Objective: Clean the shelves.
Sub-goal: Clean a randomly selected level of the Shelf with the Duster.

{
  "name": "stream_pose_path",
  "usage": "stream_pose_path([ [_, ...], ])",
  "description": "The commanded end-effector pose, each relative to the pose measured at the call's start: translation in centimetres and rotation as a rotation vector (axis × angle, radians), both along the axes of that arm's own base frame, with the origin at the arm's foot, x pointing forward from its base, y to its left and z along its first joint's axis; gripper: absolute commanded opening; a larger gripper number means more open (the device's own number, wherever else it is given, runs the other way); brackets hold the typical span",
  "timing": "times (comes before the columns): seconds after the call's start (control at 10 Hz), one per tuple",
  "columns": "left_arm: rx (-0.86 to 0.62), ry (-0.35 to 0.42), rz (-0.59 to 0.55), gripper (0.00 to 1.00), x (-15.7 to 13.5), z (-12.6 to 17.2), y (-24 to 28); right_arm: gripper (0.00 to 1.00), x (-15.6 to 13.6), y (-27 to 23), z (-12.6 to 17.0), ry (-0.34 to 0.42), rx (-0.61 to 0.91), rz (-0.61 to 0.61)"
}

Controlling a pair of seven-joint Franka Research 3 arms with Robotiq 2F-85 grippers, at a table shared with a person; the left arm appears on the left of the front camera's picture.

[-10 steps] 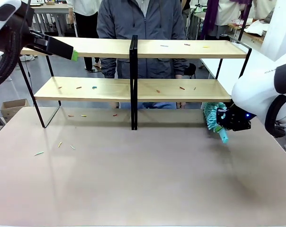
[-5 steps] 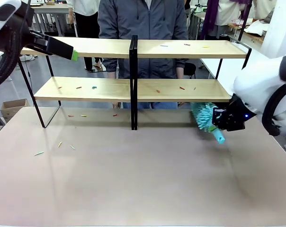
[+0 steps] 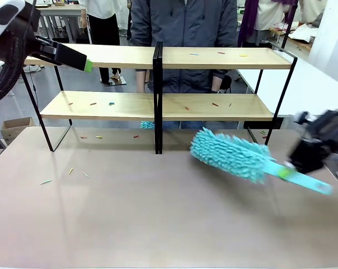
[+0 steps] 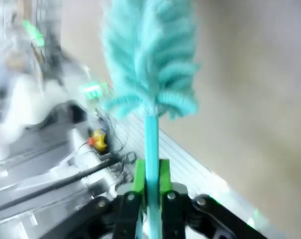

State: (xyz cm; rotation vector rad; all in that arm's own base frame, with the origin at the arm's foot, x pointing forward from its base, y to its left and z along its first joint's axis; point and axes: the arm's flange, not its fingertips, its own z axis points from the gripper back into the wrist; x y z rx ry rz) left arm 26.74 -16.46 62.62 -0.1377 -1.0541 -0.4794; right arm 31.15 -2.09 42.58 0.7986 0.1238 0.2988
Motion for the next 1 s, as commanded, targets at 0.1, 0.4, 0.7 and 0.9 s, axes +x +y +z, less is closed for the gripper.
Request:
stream_pose_path([
  [0.1, -0.003, -0.006, -0.002, 1.0, 0.0, -0.3, 0.1, 0.12, -11.7, -6.6, 4.0, -0.374, 0.183, 0.266],
  [0.4, -0.003, -0.006, -0.002, 1.0, 0.0, -0.3, 0.1, 0.12, -15.6, -10.5, 7.1, -1.072, 0.5, 0.112],
  [0.7, -0.003, -0.006, -0.002, 1.0, 0.0, -0.3, 0.1, 0.12, -15.5, -12.8, 6.8, -1.319, 0.558, -0.252],
  [0.9, -0.003, -0.006, -0.002, 1.0, 0.0, -0.3, 0.1, 0.12, -15.1, -15.2, 5.6, -1.396, 0.636, -0.469],
])
